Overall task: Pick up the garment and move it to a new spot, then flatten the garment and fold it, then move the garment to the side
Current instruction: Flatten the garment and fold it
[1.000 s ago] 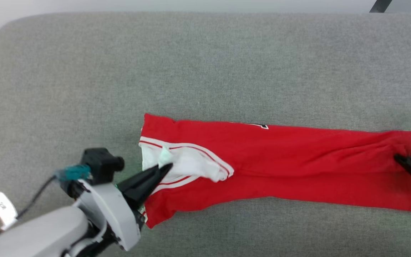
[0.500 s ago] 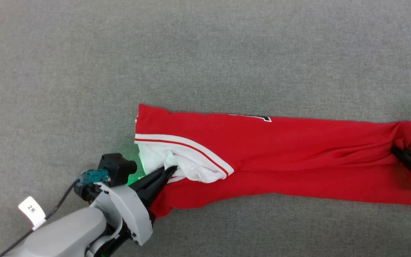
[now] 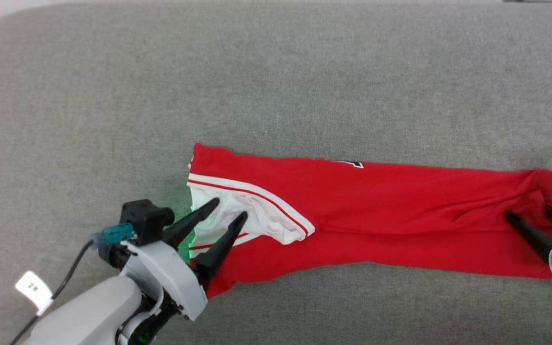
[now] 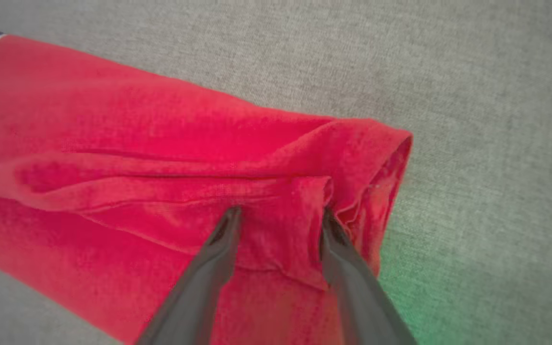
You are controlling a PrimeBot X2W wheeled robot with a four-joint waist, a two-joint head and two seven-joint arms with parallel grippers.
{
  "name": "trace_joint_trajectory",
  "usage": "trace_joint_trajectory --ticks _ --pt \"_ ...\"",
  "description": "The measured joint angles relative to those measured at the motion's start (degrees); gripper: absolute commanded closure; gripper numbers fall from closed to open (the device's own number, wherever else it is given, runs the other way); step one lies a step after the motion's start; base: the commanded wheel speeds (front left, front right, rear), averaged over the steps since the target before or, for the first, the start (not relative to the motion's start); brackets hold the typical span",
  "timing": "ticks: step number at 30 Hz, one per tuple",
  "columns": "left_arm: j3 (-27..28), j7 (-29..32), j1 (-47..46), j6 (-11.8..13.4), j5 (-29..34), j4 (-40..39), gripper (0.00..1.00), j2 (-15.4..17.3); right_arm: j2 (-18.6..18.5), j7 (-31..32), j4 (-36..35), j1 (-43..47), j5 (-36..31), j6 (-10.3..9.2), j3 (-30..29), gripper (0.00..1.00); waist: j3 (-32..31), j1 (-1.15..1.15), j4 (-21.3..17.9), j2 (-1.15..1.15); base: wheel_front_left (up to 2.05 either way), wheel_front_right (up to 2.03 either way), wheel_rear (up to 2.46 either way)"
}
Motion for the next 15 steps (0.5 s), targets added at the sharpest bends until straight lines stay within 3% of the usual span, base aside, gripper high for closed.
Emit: trace_joint_trajectory --ticks 5,9,15 --pt "5.59 0.0 4.18 0.75 2.26 -3.59 0.0 0.09 -0.97 1.24 -0.33 1.62 1.83 -0.01 -1.75 0.0 -2.0 0.0 0.44 0.0 0.0 0.0 0.0" --pt "10.93 -0.01 7.99 3.15 5.8 -6.1 0.0 -0.58 -1.88 3.66 -0.18 3.09 3.24 -0.01 -4.49 0.0 -3.18 0.0 1.27 0.0 0.0 0.0 0.0" --pt "20.52 -0.01 15.62 6.02 10.5 -8.65 0.0 -4.47 -2.07 10.49 1.51 4.82 5.79 -0.01 -8.0 0.0 -4.48 0.0 3.03 0.0 0.0 0.0 0.0"
